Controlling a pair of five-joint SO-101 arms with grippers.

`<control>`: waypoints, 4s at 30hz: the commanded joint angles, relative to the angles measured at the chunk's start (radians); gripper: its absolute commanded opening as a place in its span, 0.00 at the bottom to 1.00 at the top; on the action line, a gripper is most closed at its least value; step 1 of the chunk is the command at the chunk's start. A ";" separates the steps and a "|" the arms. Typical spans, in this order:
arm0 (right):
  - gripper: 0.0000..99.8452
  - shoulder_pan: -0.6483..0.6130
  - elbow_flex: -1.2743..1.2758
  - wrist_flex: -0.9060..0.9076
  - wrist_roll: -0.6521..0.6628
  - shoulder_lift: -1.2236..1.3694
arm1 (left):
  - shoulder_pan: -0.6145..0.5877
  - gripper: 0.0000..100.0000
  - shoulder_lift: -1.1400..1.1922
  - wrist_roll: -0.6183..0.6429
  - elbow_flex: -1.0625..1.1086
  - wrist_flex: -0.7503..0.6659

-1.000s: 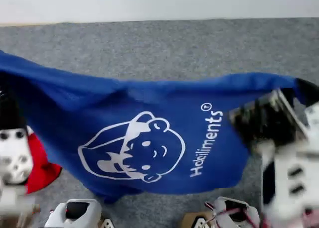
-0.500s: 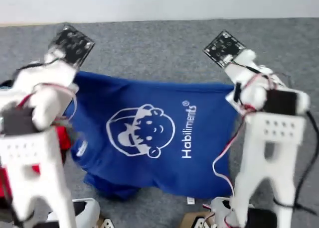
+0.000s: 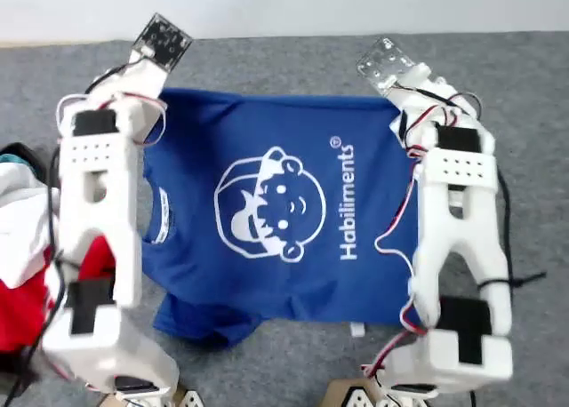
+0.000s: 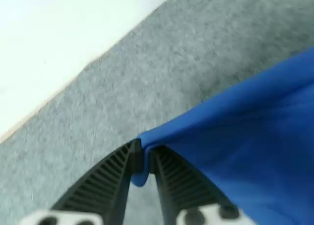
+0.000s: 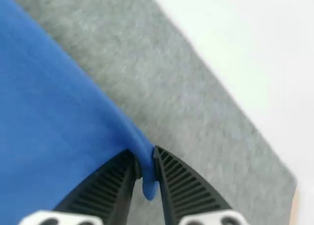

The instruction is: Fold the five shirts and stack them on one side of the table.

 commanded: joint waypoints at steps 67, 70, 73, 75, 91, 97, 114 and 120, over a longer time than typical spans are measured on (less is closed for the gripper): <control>0.01 0.151 -0.457 1.161 0.183 0.147 | 0.212 0.00 -0.166 -0.420 0.125 0.855; 0.01 0.168 -0.454 1.190 0.226 0.148 | 0.206 0.00 -0.221 -0.430 0.206 0.856; 0.01 0.186 -0.451 1.193 0.230 0.150 | 0.204 0.00 -0.288 -0.457 0.312 0.856; 0.01 0.186 -0.439 1.196 0.230 0.151 | 0.209 0.00 -0.324 -0.468 0.378 0.856; 0.18 0.183 -0.333 1.210 0.222 0.142 | 0.203 0.10 -0.252 -0.473 0.476 0.815; 0.29 0.183 -0.381 1.208 0.092 0.139 | 0.199 0.11 -0.252 -0.471 0.412 0.848; 0.01 0.074 -0.387 0.885 -0.288 0.143 | 0.130 0.01 -0.241 0.061 0.249 0.390; 0.01 0.004 -0.387 0.987 -0.351 0.148 | 0.092 0.01 -0.253 0.373 0.332 0.362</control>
